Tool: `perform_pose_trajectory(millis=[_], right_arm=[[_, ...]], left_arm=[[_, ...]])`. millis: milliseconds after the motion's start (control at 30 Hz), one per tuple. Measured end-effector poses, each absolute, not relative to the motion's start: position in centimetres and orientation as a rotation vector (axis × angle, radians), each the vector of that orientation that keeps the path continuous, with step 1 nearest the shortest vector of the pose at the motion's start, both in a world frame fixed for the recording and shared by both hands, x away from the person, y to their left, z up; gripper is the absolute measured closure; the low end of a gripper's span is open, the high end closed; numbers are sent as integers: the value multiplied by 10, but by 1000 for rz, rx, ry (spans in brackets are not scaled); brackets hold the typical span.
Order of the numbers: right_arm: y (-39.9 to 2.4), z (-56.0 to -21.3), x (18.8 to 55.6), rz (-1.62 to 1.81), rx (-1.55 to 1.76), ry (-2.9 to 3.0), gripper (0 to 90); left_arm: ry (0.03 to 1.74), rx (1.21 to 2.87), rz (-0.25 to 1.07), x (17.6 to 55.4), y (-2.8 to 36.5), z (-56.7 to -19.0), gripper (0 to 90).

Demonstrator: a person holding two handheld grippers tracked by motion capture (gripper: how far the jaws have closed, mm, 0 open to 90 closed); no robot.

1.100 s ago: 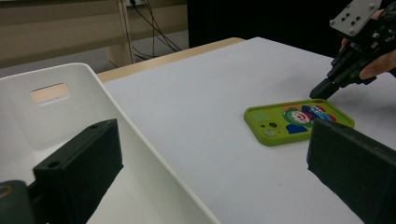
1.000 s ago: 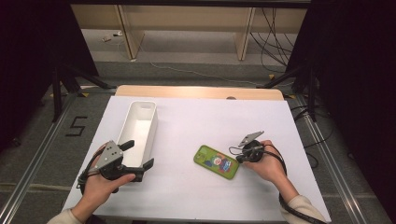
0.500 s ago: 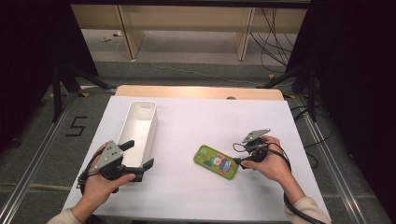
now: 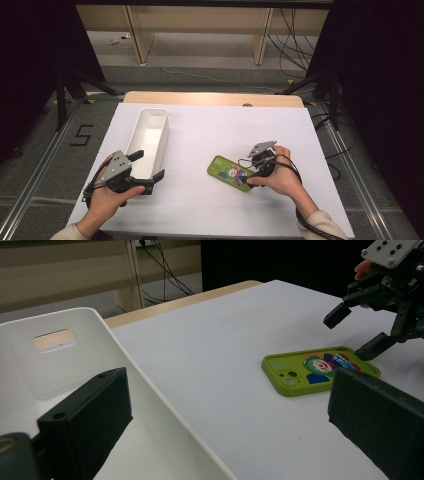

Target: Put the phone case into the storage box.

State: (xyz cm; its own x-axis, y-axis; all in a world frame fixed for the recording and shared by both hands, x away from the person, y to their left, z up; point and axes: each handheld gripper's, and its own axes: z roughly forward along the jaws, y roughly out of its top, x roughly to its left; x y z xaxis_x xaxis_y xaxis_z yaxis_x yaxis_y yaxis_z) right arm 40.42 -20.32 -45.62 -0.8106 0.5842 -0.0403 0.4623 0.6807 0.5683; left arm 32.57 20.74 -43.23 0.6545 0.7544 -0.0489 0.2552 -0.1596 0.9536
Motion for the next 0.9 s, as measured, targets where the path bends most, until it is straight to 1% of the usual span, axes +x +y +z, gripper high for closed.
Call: perform_pose_trajectory(millis=[433,900], right_arm=[[-174,-467,408,803,764,2733,100],[-164,-473,410,804,741,2761,101]], left_arm=[[823,1720,539,326,207,-433,34],[823,1719,538,326,207,-433,34]])
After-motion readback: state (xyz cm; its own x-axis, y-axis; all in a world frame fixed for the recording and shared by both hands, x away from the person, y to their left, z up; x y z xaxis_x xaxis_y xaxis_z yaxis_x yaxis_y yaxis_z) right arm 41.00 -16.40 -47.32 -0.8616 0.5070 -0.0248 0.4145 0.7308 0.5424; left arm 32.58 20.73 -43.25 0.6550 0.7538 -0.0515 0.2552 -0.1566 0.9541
